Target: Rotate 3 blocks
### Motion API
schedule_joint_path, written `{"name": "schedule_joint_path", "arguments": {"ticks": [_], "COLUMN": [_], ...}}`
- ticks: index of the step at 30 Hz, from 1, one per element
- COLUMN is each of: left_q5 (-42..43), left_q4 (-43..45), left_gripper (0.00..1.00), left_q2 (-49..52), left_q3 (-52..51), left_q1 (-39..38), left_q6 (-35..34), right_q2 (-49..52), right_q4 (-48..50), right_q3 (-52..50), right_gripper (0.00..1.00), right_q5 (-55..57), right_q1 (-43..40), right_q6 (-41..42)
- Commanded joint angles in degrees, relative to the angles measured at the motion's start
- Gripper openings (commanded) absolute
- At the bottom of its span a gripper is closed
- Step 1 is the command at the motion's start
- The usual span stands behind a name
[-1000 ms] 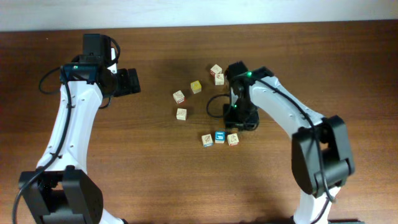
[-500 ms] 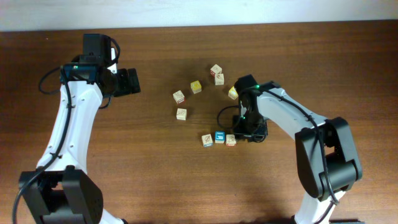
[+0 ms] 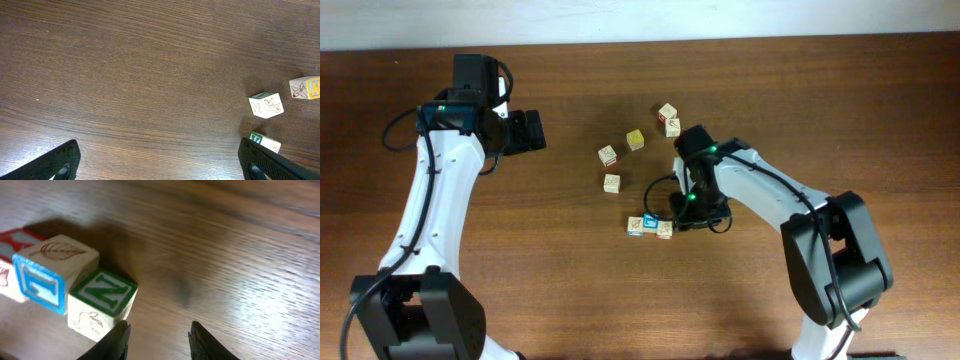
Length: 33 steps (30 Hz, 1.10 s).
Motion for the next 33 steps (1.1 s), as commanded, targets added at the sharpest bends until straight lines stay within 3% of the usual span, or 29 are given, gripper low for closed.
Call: {"name": "schedule_joint_path", "arguments": {"ticks": [1,5,7,10,15,22,33], "left_q5": [-0.2,-0.2,-0.2,-0.2,-0.2,-0.2,-0.2], "left_q4": [0.1,0.1,0.1,0.1,0.1,0.1,0.1], "left_gripper": [0.99,0.99,0.99,0.99,0.99,0.99,0.99], "left_q2": [0.0,0.0,0.0,0.0,0.0,0.0,0.0], "left_q3": [0.8,0.8,0.8,0.8,0.8,0.8,0.8], "left_q1": [-0.1,-0.1,-0.1,-0.1,-0.1,-0.1,-0.1], "left_q6": [-0.3,-0.3,-0.3,-0.3,-0.3,-0.3,-0.3], "right_q2": [-0.7,-0.7,-0.5,0.9,3.2,4.2,4.2], "right_q4": [-1.1,0.0,5.2,10.3,10.3,9.4,8.2], "right_q3": [3.4,10.5,10.2,9.6,9.6,9.0,6.8], "right_gripper": [0.40,0.43,0.37,0.17,0.04,0.04,0.04], "right_q5": [0.8,2.1,2.1,6.1,9.0,11.5,6.2], "right_q1": [-0.1,-1.2,-0.2,4.6,9.1,10.2,11.6], "right_q6": [0.3,3.0,7.3,15.4,21.2,24.6,26.7]}}
